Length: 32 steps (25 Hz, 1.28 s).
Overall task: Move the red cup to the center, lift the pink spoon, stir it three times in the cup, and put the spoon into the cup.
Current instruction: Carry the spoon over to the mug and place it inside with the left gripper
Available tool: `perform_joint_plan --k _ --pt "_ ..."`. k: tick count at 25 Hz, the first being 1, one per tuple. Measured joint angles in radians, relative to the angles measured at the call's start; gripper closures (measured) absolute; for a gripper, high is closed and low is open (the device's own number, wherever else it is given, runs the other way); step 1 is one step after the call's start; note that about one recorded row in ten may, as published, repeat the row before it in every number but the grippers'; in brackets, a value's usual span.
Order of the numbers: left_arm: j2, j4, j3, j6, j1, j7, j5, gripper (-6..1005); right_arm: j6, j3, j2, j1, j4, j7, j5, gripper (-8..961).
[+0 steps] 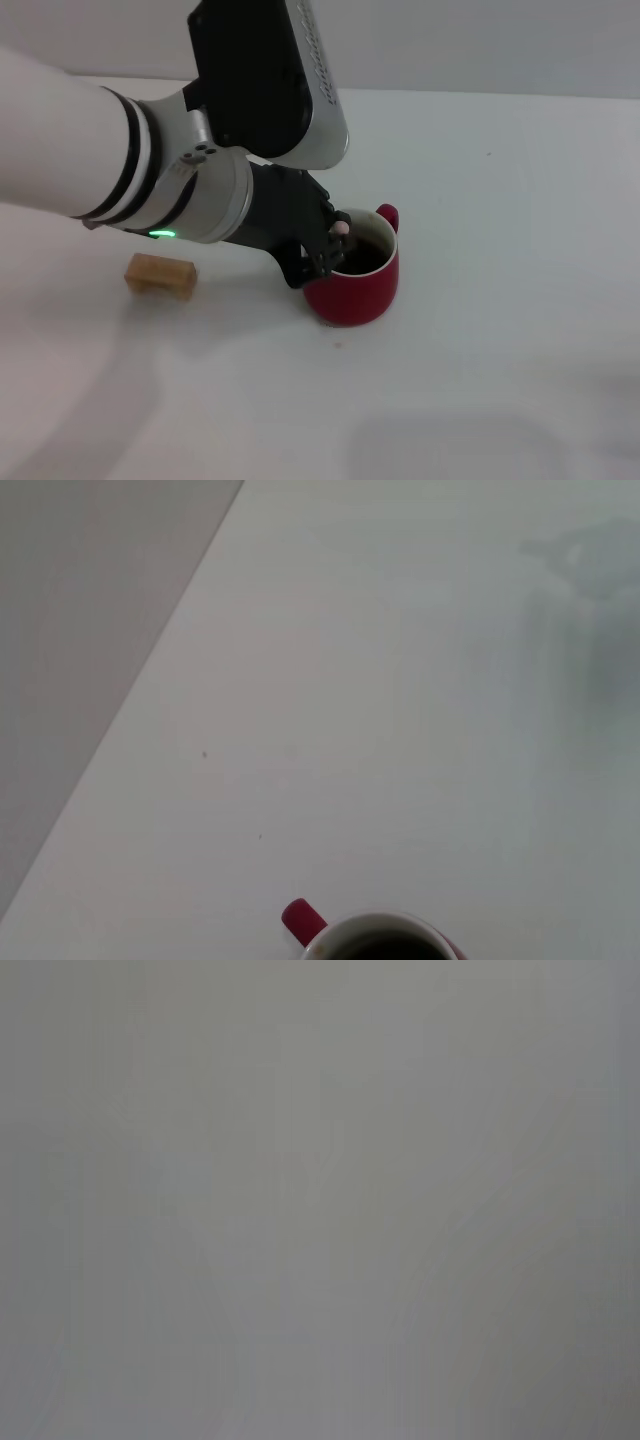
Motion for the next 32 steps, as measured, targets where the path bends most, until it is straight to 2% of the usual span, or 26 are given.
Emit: perform_joint_plan --k 6,13,32 --pt "0.003 -0.066 -0.007 -0.017 0.046 -0.014 0.008 850 0.000 -0.006 0.000 0.009 0.000 0.000 0.000 954" --pt "0.003 -0.077 -0.011 -0.019 0.063 -0.021 0.036 853 0.000 -0.006 0.000 0.013 0.000 0.000 0.000 954" --pt "-0.001 0.023 0.018 0.080 -0.014 -0.024 0.020 855 0.000 -0.017 0.000 -0.011 0.000 0.000 0.000 954"
